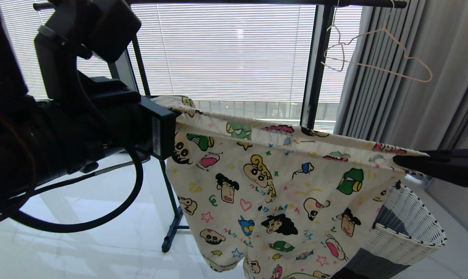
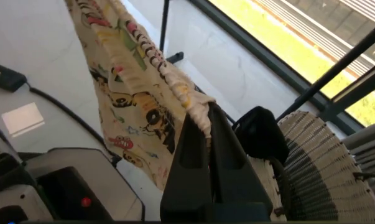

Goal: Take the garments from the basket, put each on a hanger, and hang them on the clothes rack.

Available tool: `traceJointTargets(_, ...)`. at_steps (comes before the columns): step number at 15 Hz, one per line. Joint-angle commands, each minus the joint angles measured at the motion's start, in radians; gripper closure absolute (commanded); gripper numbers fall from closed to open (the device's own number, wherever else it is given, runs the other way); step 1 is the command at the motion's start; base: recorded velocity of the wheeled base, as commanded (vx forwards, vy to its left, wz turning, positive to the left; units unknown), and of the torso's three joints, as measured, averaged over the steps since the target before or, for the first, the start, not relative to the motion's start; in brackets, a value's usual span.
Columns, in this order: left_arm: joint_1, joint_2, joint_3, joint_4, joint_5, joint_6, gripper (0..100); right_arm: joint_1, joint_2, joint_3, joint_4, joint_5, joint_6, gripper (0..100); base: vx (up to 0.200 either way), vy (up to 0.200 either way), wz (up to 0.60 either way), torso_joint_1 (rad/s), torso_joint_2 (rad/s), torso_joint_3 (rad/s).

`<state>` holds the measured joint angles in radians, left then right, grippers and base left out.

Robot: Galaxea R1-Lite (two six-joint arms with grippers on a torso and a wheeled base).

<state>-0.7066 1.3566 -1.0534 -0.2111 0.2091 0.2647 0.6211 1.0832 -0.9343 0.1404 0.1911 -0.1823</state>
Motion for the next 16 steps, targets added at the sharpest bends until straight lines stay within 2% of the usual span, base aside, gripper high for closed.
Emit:
traceJointTargets(1,-0.014,0.091,-0.079,-0.022,-0.001,0.001,100,0.094,-0.143,0.046,0.079,0.001,-0.003,100,0.000,0.000,0.00,0.000,0.00,0.000)
traceJointTargets(4,-0.025,0.105,-0.097,-0.013,0.001,0.002,100,0.114,-0.149,0.060,0.088,-0.004,-0.017,100,0.000,0.000,0.00,0.000,0.00,0.000)
traceJointTargets(6,-0.051,0.078,-0.080,0.042,0.003,0.001,100,0.108,-0.123,0.055,0.070,-0.012,-0.017,100,0.000,0.000,0.00,0.000,0.00,0.000)
traceJointTargets(8,-0.103,0.019,-0.060,0.170,0.003,-0.004,100,0.075,-0.063,0.052,-0.027,-0.019,-0.017,100,0.000,0.000,0.00,0.000,0.00,0.000)
traceJointTargets(10,-0.175,-0.080,-0.023,0.378,-0.007,-0.004,100,0.049,0.027,0.006,-0.130,-0.019,-0.017,100,0.000,0.000,0.00,0.000,0.00,0.000)
traceJointTargets(12,-0.225,-0.151,-0.011,0.515,-0.079,-0.004,100,0.043,0.100,-0.077,-0.143,-0.019,-0.017,100,0.000,0.000,0.00,0.000,0.00,0.000)
traceJointTargets(16,-0.226,-0.154,-0.011,0.533,-0.096,-0.005,100,0.042,0.141,-0.120,-0.143,-0.018,-0.019,100,0.000,0.000,0.00,0.000,0.00,0.000)
